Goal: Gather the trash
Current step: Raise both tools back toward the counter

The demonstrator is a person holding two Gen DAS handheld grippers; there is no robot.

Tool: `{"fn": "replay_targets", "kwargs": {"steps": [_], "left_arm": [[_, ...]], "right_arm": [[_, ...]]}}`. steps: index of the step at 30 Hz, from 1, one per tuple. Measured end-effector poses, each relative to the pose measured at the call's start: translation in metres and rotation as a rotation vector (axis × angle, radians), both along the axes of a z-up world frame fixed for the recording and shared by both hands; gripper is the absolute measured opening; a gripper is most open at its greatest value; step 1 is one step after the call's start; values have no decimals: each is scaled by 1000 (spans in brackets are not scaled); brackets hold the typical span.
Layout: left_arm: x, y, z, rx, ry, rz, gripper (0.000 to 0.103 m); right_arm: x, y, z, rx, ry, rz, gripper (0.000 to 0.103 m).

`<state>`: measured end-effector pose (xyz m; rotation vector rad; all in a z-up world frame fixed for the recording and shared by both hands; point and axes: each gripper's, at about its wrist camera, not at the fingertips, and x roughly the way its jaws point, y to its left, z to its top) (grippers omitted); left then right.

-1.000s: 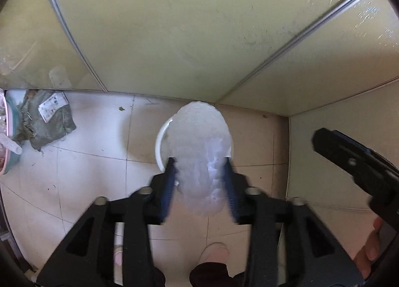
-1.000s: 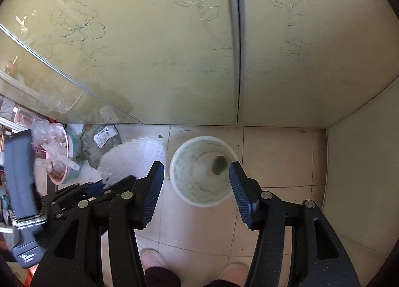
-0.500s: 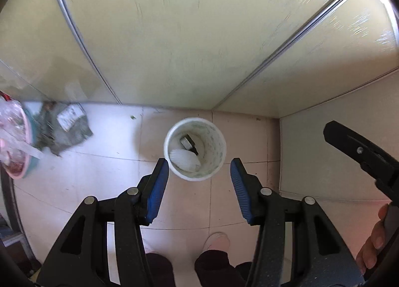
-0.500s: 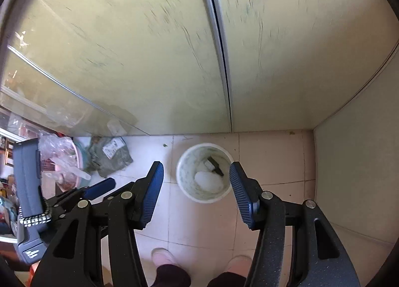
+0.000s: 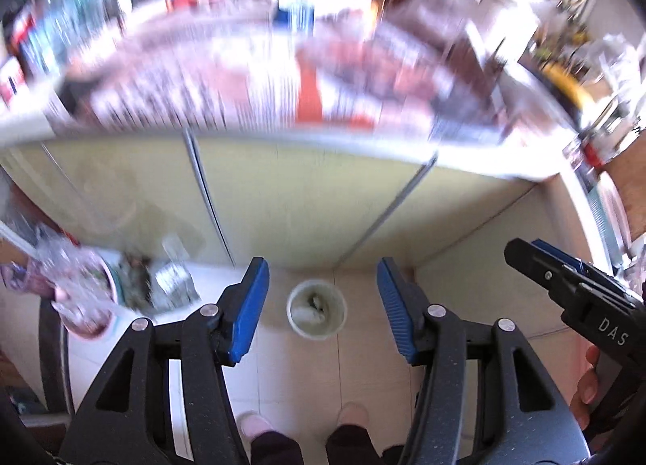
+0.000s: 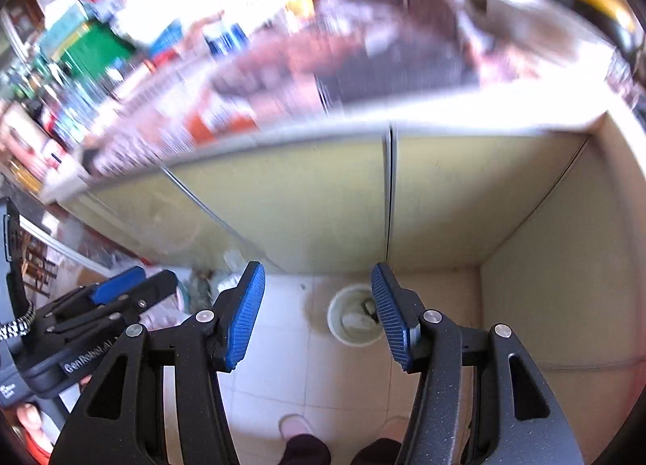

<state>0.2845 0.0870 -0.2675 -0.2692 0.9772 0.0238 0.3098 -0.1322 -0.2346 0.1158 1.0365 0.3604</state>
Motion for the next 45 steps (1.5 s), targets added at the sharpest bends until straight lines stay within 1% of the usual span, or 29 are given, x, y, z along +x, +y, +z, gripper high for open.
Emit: {"fn": "replay_targets", "kwargs": {"steps": [1, 2, 3, 4, 6, 7, 8, 11, 13, 14, 16, 18, 21, 23, 25, 28, 33, 37, 39, 42, 45], "left_arm": [[-4, 5, 13, 2, -24, -1, 56], [-11, 10, 35, 9, -60, -3, 57], [-17, 15, 53, 14, -91, -5, 59], [-21, 19, 70, 18, -117, -8, 61], [-33, 27, 103, 30, -180, -15, 63], [-37, 30, 116, 36, -203, -18, 63], [-43, 33, 131, 44, -230, -20, 63], [-56, 39, 164, 68, -298, -22, 69], [-62, 40, 181, 75, -335, -25, 77], [-64, 42, 187, 80, -349, -25, 80], [-64, 42, 198, 91, -371, -23, 90], [-61, 41, 207, 101, -387, -20, 95], [-47, 39, 212, 110, -389, -18, 95], [-36, 37, 212, 115, -392, -12, 95], [-17, 33, 210, 129, -390, 5, 95], [16, 26, 207, 140, -374, 37, 95], [77, 13, 205, 158, -333, 85, 95], [122, 7, 196, 163, -284, 148, 95], [138, 5, 192, 163, -271, 174, 95], [163, 5, 178, 164, -234, 210, 95], [186, 11, 161, 156, -179, 232, 95]], "right_arm": [[-6, -1, 19, 5, -26, -9, 52], [-12, -2, 38, 10, -53, -20, 52], [-17, 10, 47, 12, -76, -30, 52], [-24, 10, 63, 16, -104, -41, 52], [-36, 12, 87, 28, -159, -57, 54], [-42, 25, 98, 29, -188, -68, 56], [-48, 26, 107, 31, -216, -75, 57], [-62, 44, 134, 34, -308, -95, 64], [-65, 51, 149, 30, -359, -109, 72], [-68, 51, 155, 28, -379, -113, 73], [-68, 50, 167, 29, -405, -114, 76], [-65, 49, 174, 30, -426, -117, 79], [-55, 43, 182, 33, -447, -122, 80], [-41, 38, 181, 42, -452, -120, 80], [-30, 33, 182, 53, -459, -114, 80], [0, 21, 181, 66, -459, -94, 80], [65, -1, 179, 80, -422, -33, 80], [116, -15, 176, 76, -384, 30, 80], [137, -19, 173, 80, -367, 64, 80], [166, -21, 163, 79, -339, 95, 80], [190, -18, 148, 90, -294, 121, 80]]}}
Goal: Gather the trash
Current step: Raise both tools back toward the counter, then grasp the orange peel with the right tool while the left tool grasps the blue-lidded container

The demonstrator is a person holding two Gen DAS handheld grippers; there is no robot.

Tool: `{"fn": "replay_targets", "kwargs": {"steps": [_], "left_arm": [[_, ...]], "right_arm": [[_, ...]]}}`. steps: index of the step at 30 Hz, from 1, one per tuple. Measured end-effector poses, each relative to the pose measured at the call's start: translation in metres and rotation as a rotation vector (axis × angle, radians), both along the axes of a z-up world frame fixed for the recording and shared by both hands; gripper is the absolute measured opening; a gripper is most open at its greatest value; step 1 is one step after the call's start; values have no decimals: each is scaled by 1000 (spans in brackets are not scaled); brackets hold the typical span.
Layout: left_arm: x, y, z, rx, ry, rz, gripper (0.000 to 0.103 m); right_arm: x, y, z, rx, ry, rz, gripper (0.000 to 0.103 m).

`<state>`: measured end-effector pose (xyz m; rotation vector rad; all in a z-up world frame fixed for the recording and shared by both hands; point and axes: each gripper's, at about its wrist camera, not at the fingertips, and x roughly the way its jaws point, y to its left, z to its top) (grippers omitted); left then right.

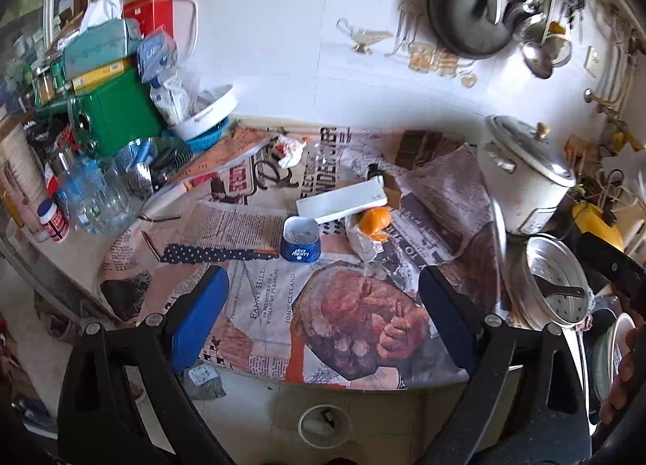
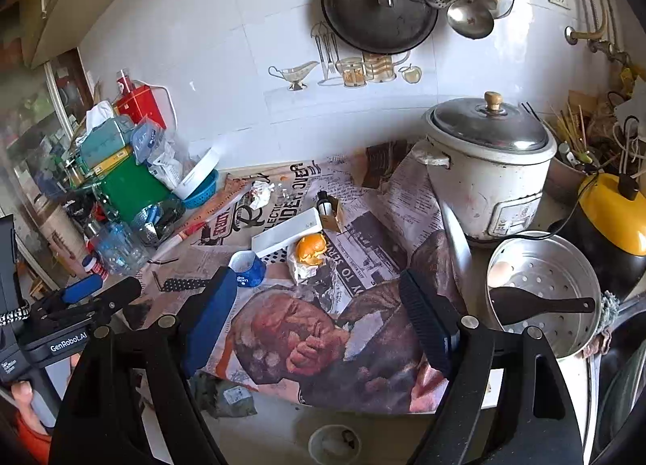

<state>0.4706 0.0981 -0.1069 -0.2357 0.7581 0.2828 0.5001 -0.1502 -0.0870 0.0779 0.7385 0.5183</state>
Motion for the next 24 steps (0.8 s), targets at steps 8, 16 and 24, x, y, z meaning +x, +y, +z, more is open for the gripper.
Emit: {"fn": "replay_targets", "kwargs": {"steps": [8, 16, 24], "left_arm": [[56, 32, -43, -34, 109, 14, 95], [120, 86, -68, -63, 169, -50, 95], [173, 119, -118, -107, 285, -124, 95]], "right_arm": [[55, 28, -47, -3, 131, 26, 80], [120, 80, -92, -17, 264, -6, 80], [186, 131, -153, -15, 413, -40, 76]]}}
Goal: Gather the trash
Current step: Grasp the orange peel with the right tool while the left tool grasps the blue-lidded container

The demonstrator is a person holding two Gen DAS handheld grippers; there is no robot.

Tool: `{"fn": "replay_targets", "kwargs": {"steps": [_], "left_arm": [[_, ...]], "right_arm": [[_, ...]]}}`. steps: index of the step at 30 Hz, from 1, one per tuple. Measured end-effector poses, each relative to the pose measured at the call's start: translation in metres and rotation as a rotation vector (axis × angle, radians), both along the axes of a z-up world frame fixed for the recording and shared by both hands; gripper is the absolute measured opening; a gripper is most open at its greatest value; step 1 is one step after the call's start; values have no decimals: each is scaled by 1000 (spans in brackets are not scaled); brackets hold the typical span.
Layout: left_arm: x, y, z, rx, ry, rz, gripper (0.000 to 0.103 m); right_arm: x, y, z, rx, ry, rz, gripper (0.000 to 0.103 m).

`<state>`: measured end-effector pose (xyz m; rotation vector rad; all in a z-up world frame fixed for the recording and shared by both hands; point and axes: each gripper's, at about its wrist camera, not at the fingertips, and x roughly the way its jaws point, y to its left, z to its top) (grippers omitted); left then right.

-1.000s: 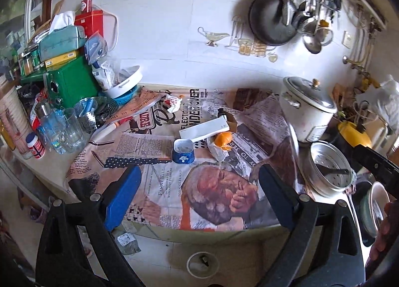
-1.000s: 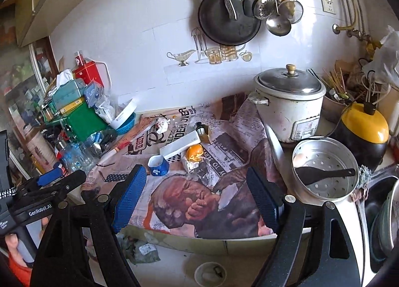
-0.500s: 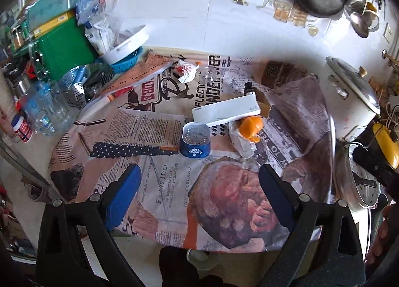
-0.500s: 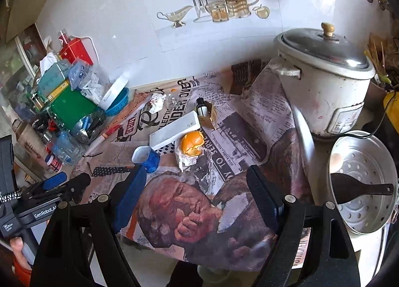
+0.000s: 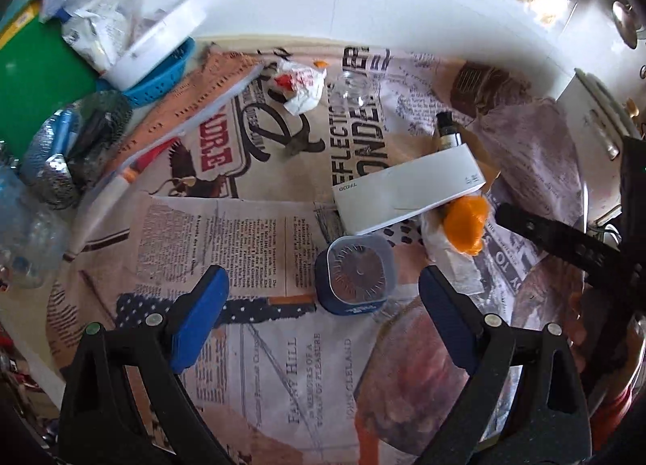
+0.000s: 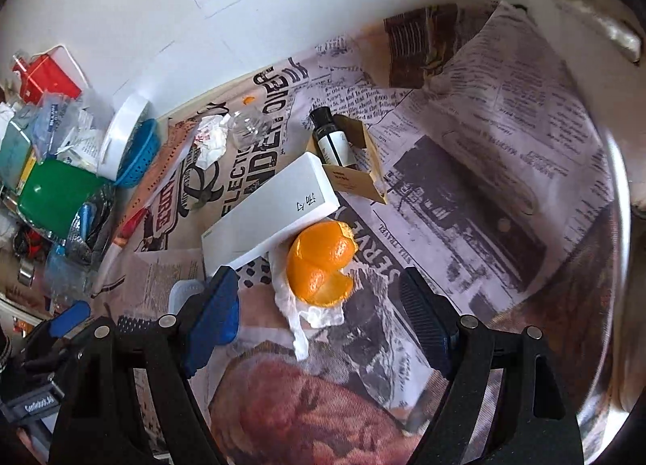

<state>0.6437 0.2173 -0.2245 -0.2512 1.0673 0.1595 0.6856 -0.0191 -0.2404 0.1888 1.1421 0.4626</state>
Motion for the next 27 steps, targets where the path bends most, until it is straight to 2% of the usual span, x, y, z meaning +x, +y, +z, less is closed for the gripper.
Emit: {"fn": "replay_targets", "kwargs": {"steps": [5, 7, 10, 13, 15, 20, 23, 27], "left_arm": [[19, -2, -28, -41, 49, -48, 95], [24, -6, -37, -49, 64, -65, 95], [32, -12, -48, -55, 80, -85, 95], [37, -17, -57, -71, 89, -96, 95], [40, -20, -60, -77, 90, -97, 94], [45, -24, -70, -54, 108, -88, 78], [45, -27, -73, -51, 111, -72, 64], [38, -31, -70, -14, 92, -53, 64]], "right_arm": [[16, 17, -28, -31, 70, 1, 59], [16, 21, -34, -46, 83, 19, 42], [11, 22, -36, -27, 84, 34, 30], [3, 20, -29, -47, 53, 39, 21], [-3, 14, -21, -48, 28, 36, 19], [-14, -10, -2, -30, -15, 5, 17], [-19, -31, 9, -18, -38, -28, 16], [-22, -54, 24, -5, -76, -85, 15]]}}
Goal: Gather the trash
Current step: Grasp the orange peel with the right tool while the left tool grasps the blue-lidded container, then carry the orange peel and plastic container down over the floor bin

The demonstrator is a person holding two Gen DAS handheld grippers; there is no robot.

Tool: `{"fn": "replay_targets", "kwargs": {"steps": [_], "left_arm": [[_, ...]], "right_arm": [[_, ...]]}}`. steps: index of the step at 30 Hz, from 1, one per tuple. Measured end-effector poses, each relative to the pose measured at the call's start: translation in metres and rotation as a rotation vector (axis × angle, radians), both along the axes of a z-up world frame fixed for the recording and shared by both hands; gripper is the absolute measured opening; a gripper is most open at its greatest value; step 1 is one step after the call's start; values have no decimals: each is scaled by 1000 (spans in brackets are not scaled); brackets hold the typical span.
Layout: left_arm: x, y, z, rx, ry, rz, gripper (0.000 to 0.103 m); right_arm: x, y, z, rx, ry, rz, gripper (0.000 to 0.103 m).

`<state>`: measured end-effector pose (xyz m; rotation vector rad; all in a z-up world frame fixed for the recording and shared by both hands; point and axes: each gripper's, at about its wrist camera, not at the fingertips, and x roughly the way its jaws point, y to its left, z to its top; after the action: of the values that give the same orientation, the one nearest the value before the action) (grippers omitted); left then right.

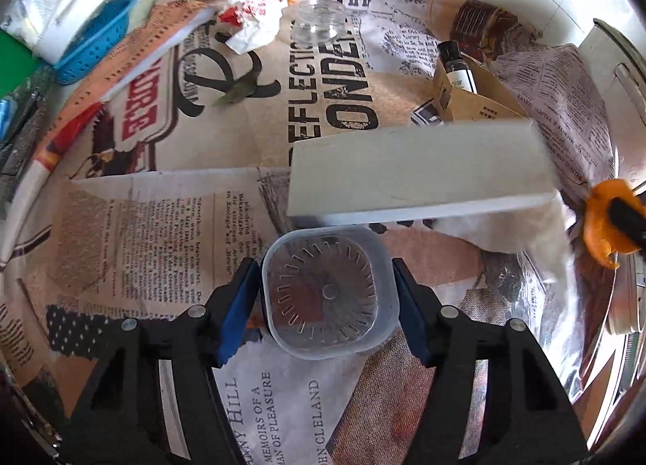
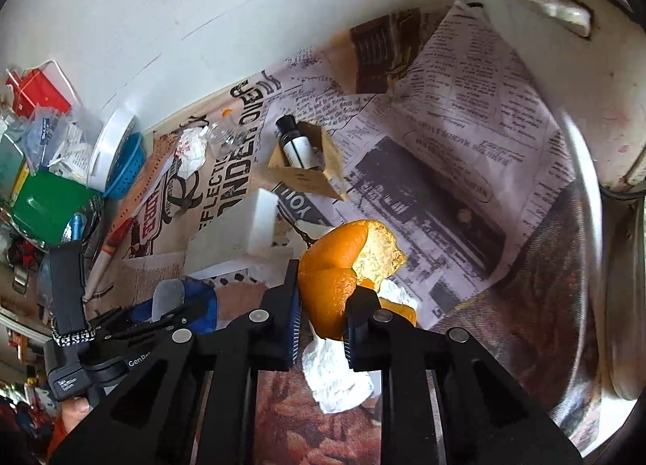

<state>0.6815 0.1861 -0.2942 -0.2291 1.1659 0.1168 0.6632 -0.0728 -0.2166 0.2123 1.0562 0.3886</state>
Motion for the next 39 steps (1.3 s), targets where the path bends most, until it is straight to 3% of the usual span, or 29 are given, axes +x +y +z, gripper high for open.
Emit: {"fn": "replay_targets", "kwargs": {"steps": [9, 17, 25, 32, 39], "left_arm": [[-30, -27, 49, 21, -116, 30, 64], [-79, -71, 111, 47, -262, 84, 64], [-136, -104, 163, 87, -350, 96, 64], [-186, -111, 190, 101, -416, 64, 64], [-242, -101, 192, 76, -449, -15, 64]], "right_arm": [[-22, -55, 40, 28, -97, -44, 15], [-56, -90, 83, 56, -228, 14, 15], [-99, -106, 115, 80, -286, 79, 15], [-149, -109, 134, 106, -324, 81, 15], [-210, -84, 132, 86, -318, 30, 15]]}}
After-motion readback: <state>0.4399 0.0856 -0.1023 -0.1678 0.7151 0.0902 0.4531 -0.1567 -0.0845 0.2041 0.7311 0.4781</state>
